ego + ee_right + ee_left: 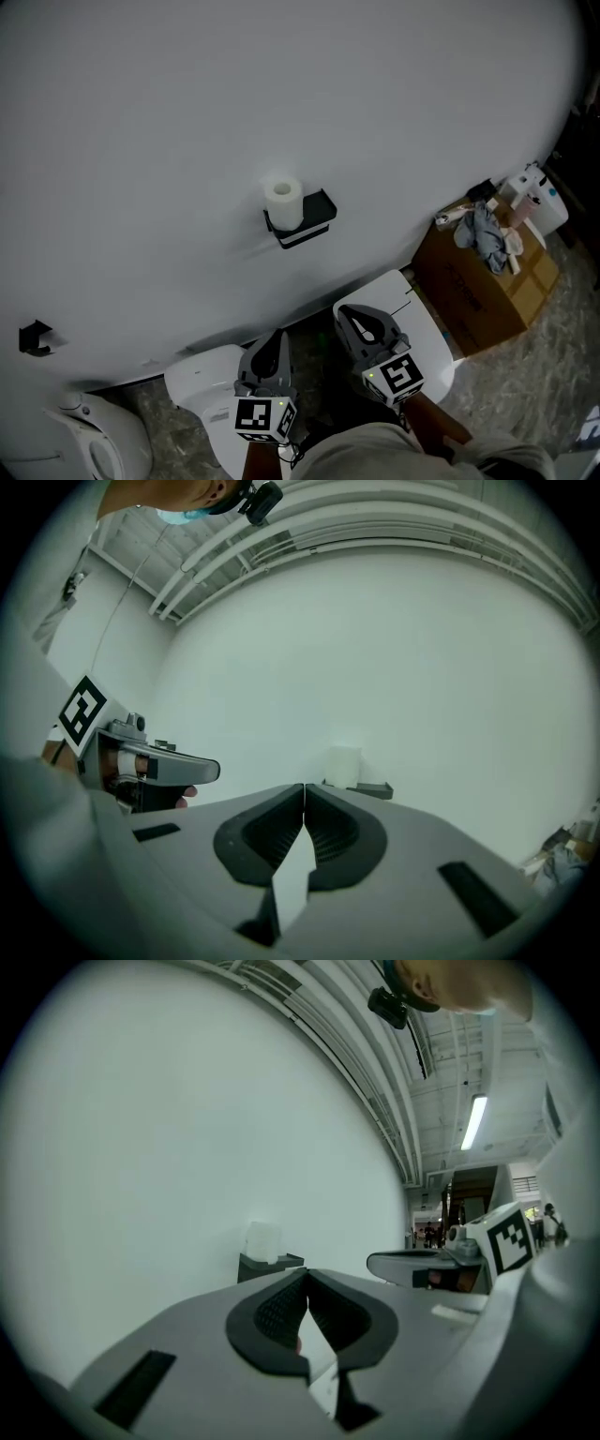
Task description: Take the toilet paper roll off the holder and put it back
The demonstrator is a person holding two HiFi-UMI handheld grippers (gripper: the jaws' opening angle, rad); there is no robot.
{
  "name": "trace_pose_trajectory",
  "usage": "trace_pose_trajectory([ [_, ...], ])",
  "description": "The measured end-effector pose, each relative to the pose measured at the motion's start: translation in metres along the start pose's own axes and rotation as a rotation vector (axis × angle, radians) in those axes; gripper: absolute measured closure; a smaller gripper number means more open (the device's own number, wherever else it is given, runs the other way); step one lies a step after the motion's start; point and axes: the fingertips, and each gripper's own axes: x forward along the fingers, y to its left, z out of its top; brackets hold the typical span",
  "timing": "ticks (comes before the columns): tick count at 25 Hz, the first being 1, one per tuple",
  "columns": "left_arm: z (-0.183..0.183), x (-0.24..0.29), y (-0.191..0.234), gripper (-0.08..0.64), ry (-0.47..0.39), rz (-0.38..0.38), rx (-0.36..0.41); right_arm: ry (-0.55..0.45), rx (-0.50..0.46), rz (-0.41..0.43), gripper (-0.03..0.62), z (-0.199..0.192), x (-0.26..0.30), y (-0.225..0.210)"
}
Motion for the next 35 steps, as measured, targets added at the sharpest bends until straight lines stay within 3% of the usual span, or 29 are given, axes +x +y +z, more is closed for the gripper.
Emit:
trace_pose_trajectory([
  [15, 0.017, 0.113, 0.070, 0.549, 0.026, -0.022, 0.029, -0.044, 0.006, 0.015, 0.588, 0.008, 0.114, -0.065],
  [21, 0.021, 0.154, 0.084, 0.548, 0.016, -0.045, 0.031, -0.021, 0.059, 0.080, 0.584, 0.005, 0.142, -0.076],
  [22, 0.023, 0.160, 0.084, 0.547, 0.018, -0.057, 0.034, -0.015, 0.064, 0.091, 0.578, 0.005, 0.146, -0.078],
  [24, 0.022, 0.172, 0.086, 0.513, 0.035, -0.073, 0.050, -0.009, 0.071, 0.108, 0.481, 0.008, 0.154, -0.081],
  [25, 0.021, 0.178, 0.088, 0.492, 0.047, -0.077, 0.056, -0.008, 0.076, 0.113, 0.467, 0.008, 0.158, -0.082],
  [35, 0.015, 0.211, 0.106, 0.392, 0.099, -0.079, 0.061, -0.005, 0.146, 0.161, 0.420, 0.021, 0.189, -0.097],
])
